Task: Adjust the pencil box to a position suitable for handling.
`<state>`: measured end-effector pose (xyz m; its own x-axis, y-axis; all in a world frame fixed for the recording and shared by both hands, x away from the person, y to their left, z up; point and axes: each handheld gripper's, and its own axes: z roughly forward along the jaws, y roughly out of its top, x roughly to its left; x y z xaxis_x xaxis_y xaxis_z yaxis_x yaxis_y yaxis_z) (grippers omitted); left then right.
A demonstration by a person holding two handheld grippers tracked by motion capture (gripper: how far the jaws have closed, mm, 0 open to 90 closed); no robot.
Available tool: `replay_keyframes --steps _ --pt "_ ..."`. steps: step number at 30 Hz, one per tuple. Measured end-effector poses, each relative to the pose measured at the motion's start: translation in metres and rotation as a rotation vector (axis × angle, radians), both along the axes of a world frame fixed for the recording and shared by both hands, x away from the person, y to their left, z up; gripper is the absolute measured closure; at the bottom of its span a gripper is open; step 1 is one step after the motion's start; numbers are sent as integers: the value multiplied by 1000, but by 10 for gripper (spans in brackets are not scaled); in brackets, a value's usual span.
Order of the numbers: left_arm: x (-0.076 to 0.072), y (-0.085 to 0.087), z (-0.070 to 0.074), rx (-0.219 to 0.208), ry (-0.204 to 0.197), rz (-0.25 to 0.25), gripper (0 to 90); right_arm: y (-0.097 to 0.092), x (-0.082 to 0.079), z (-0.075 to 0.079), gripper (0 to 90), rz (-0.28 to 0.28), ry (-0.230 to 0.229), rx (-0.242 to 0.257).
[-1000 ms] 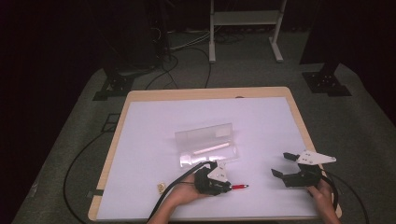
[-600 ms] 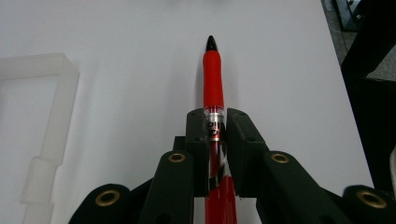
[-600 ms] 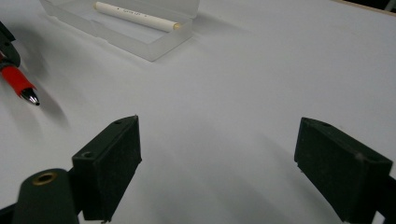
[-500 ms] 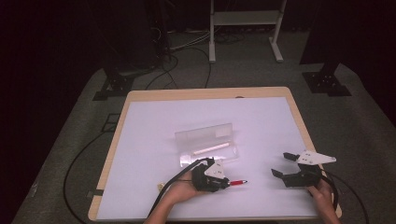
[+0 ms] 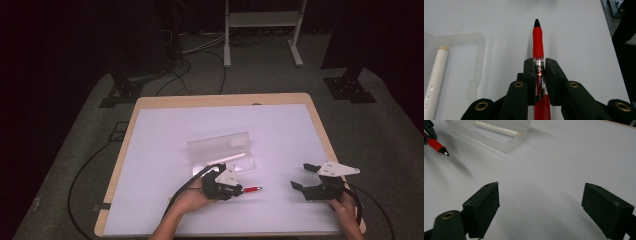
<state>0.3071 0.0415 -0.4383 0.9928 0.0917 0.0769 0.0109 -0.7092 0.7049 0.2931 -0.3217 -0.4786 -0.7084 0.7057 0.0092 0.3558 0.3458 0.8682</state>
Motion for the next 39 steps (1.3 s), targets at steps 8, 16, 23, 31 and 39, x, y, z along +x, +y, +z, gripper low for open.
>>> replay_keyframes --steps 8,16,23,31,39 --pt "4 3 3 4 -8 7 797 0 0 0 138 -1 1 0" --pt "9 5 3 -1 -7 18 797 0 0 0 138 -2 1 0" --pt "14 7 7 -2 -17 27 796 0 0 0 138 -1 1 0" --pt "21 10 12 -13 -21 38 797 0 0 0 138 -2 3 2" --pt "25 12 16 -9 -24 44 796 0 0 0 138 -4 5 3"
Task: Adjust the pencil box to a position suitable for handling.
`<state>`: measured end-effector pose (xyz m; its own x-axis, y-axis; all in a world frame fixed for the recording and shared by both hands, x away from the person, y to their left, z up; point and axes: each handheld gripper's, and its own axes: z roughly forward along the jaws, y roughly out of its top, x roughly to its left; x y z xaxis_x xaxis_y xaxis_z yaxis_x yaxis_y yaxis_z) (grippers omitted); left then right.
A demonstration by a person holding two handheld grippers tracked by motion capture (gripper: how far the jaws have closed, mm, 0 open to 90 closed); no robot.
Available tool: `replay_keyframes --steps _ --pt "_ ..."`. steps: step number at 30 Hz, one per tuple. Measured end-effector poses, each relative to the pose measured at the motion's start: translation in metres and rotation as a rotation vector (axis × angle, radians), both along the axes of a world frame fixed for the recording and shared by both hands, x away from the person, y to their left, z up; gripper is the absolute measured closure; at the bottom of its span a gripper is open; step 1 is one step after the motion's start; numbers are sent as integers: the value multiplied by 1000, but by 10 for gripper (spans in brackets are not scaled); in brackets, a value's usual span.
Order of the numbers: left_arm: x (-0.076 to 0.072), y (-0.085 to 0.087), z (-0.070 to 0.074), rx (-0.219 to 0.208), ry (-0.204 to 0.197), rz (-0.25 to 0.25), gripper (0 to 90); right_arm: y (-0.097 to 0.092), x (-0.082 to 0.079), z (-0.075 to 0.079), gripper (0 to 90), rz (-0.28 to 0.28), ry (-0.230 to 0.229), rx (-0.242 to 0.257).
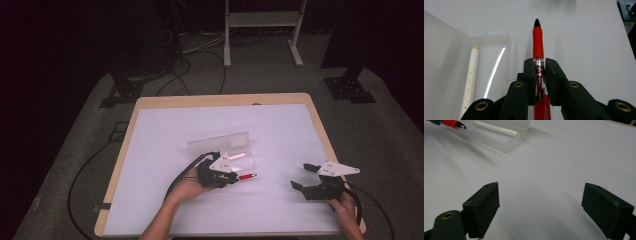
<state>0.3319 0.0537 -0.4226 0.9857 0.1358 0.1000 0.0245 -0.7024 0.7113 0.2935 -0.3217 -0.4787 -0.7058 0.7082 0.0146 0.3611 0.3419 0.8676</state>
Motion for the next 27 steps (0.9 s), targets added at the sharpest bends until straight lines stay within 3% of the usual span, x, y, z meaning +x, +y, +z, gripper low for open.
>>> replay_keyframes --steps 27 --pt "20 7 16 5 -13 27 797 0 0 0 138 -1 3 4"
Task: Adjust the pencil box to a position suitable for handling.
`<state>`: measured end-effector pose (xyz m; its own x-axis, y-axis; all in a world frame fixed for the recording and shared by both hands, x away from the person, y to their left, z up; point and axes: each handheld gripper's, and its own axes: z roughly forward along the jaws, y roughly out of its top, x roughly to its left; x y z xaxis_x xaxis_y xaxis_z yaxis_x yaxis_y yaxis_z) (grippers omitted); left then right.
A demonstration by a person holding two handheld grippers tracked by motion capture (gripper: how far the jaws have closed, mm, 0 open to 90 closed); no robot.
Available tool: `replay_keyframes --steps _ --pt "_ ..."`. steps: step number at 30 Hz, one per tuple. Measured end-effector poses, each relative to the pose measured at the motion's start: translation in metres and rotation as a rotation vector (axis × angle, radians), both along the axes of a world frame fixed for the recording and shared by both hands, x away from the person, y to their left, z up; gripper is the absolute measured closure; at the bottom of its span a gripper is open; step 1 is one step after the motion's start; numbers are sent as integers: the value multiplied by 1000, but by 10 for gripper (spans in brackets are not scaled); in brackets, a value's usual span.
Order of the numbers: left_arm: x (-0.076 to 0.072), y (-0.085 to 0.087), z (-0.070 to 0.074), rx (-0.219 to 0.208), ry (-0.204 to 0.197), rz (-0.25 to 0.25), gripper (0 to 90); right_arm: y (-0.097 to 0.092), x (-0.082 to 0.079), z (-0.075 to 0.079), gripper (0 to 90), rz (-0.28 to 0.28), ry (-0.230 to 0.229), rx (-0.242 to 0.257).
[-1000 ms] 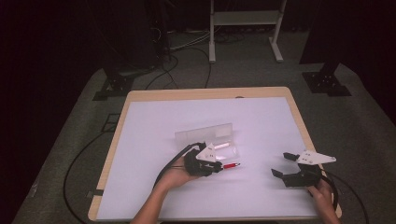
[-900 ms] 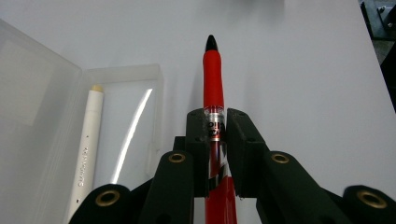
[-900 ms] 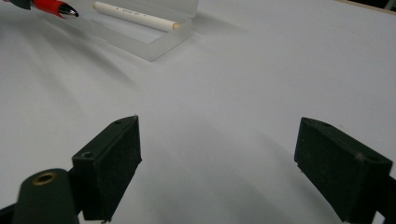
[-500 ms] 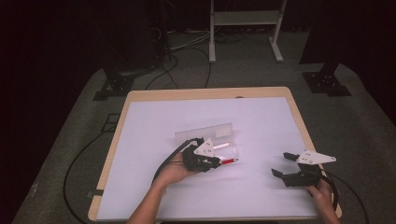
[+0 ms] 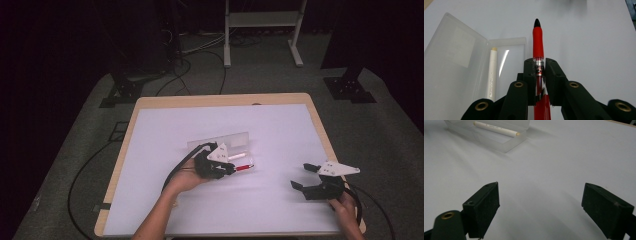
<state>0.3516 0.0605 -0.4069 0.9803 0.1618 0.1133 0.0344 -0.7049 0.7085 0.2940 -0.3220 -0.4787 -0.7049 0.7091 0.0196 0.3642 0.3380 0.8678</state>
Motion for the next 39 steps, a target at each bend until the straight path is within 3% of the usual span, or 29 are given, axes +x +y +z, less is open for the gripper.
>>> replay_keyframes --steps 19,39 --pt "23 12 -6 -20 18 58 797 0 0 0 138 2 -3 -5" --pt "34 5 -21 -7 35 45 797 0 -1 0 138 4 -5 -3"
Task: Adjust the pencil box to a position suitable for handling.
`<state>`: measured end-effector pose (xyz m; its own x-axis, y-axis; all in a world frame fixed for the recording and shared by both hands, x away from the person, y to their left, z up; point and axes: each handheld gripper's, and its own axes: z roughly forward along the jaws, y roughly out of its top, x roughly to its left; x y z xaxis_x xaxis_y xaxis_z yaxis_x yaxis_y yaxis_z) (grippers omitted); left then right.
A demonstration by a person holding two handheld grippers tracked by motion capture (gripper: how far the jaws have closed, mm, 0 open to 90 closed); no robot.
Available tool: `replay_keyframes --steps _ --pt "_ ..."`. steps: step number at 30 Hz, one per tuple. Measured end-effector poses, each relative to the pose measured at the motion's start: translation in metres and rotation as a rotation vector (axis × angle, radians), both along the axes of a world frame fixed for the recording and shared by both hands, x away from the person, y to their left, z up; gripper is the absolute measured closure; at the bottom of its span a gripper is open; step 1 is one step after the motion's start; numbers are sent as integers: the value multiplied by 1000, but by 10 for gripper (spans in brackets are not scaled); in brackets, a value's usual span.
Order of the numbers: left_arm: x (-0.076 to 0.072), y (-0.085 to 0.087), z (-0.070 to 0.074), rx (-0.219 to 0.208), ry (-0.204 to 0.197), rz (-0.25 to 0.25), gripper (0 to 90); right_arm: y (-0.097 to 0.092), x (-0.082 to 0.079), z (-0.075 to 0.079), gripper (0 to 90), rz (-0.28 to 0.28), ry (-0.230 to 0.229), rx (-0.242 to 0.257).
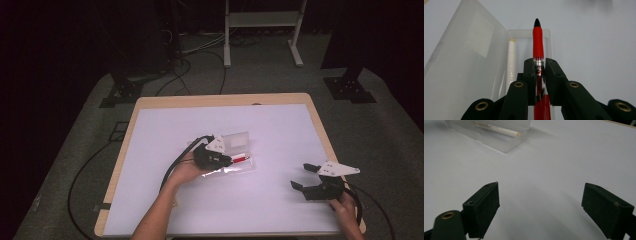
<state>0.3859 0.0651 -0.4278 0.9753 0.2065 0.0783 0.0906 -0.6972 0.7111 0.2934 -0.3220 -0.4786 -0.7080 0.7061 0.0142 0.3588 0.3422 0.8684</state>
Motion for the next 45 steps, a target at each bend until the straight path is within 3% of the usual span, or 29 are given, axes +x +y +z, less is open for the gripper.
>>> replay_keyframes --steps 25,45 --pt "10 -6 -14 17 36 11 797 0 0 0 138 2 1 3" --pt "13 -10 -23 63 55 12 795 0 0 0 138 2 -1 3"
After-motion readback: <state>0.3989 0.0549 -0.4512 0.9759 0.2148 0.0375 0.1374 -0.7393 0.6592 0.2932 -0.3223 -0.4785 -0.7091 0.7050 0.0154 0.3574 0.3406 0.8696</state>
